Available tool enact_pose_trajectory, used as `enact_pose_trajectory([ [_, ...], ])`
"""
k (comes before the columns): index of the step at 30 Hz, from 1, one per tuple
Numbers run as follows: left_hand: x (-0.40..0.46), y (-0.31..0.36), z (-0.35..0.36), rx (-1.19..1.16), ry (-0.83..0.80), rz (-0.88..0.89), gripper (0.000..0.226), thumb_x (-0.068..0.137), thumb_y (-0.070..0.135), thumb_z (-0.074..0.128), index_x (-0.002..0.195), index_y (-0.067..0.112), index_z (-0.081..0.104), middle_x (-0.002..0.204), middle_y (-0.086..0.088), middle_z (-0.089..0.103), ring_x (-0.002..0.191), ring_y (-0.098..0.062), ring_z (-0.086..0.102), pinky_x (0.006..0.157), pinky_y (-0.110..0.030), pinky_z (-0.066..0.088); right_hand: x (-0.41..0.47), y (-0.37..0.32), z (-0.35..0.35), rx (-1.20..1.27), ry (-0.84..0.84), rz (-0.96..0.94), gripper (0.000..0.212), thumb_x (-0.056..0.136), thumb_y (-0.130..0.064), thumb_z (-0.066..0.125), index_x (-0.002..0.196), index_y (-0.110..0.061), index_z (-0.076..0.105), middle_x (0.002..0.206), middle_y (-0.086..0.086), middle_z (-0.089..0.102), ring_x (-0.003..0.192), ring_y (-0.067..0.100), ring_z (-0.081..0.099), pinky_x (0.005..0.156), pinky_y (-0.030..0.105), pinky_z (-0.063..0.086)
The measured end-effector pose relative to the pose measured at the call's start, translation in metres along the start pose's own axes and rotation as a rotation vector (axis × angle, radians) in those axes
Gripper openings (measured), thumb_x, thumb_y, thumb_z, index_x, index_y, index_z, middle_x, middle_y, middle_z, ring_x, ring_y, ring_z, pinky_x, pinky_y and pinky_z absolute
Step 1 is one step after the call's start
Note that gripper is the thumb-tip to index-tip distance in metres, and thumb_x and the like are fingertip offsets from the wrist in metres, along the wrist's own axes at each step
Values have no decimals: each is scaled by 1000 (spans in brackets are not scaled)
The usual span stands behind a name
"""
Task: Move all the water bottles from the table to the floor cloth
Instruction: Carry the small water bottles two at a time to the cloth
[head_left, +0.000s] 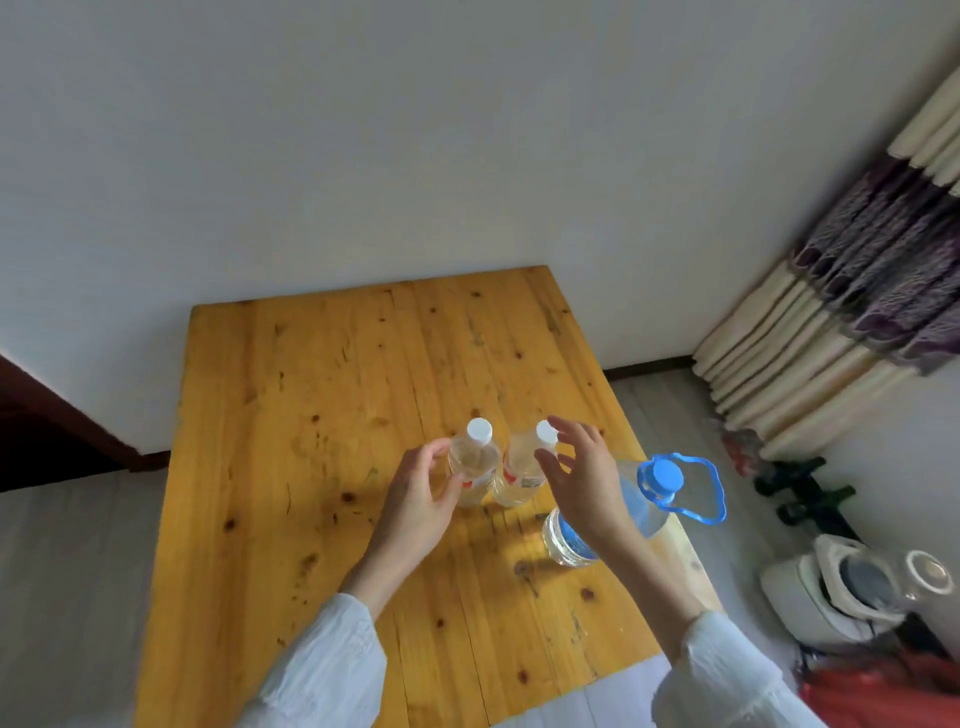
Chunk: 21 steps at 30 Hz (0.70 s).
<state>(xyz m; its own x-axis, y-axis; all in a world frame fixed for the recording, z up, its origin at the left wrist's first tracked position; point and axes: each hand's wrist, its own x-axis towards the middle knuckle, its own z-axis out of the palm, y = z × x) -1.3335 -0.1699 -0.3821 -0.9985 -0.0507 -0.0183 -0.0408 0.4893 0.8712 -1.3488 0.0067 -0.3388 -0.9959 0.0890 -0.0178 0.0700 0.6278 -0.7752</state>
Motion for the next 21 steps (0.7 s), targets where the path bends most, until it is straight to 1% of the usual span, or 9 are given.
enact_pose_trajectory([
  [2,21,-2,7,54,6,87,44,85,20,60,126,16,45,122,3,47,111,-6,42,89,-6,29,18,4,11,-97,35,62,43,88,-13,54,130,-12,43,133,9,44,117,22,46,100,37,42],
  [4,36,-2,15,82,-31,147,49,84,23,62,129,15,43,124,2,47,113,-4,37,89,4,21,31,9,20,-170,55,107,47,88,-11,54,133,-10,40,135,12,42,122,27,40,103,36,36],
  [5,43,-3,19,92,-57,165,52,83,26,62,130,15,42,126,3,46,114,-2,35,88,5,20,36,11,23,-202,46,126,49,88,-10,55,134,-9,38,135,14,41,123,29,38,102,35,33],
  [9,64,-13,34,135,-105,180,49,83,30,63,128,19,45,129,4,48,121,-9,40,92,-11,29,49,20,35,-318,-39,182,51,88,-11,53,135,-10,36,134,12,41,122,30,37,98,36,35],
  [11,71,-18,36,145,-97,197,44,80,28,67,121,18,52,121,3,52,114,-10,45,88,-7,30,51,22,40,-362,-41,185,49,87,-10,53,134,-9,37,131,11,43,121,30,37,95,36,36],
  [13,75,-22,34,125,-104,200,43,77,29,69,116,18,56,114,3,54,104,-5,45,81,-3,31,52,24,43,-381,-27,173,47,87,-8,52,132,-8,39,128,12,46,118,30,38,94,37,37],
  [15,77,-27,32,93,-106,196,43,75,30,71,113,17,57,109,5,54,100,-2,44,81,-6,32,52,25,45,-401,-21,156,46,87,-9,53,131,-7,40,125,13,47,116,30,39,91,37,38],
  [17,77,-30,29,55,-96,173,43,73,31,72,110,14,58,105,8,52,100,-5,46,83,-9,33,51,26,46,-422,-27,152,48,86,-11,55,130,-6,39,124,13,47,114,29,39,90,37,39],
  [21,74,-34,23,50,-93,155,40,75,26,70,109,10,57,103,6,53,98,-10,50,83,-21,42,45,23,47,-424,-43,120,47,85,-18,59,128,-8,42,120,12,49,110,28,42,87,36,40],
])
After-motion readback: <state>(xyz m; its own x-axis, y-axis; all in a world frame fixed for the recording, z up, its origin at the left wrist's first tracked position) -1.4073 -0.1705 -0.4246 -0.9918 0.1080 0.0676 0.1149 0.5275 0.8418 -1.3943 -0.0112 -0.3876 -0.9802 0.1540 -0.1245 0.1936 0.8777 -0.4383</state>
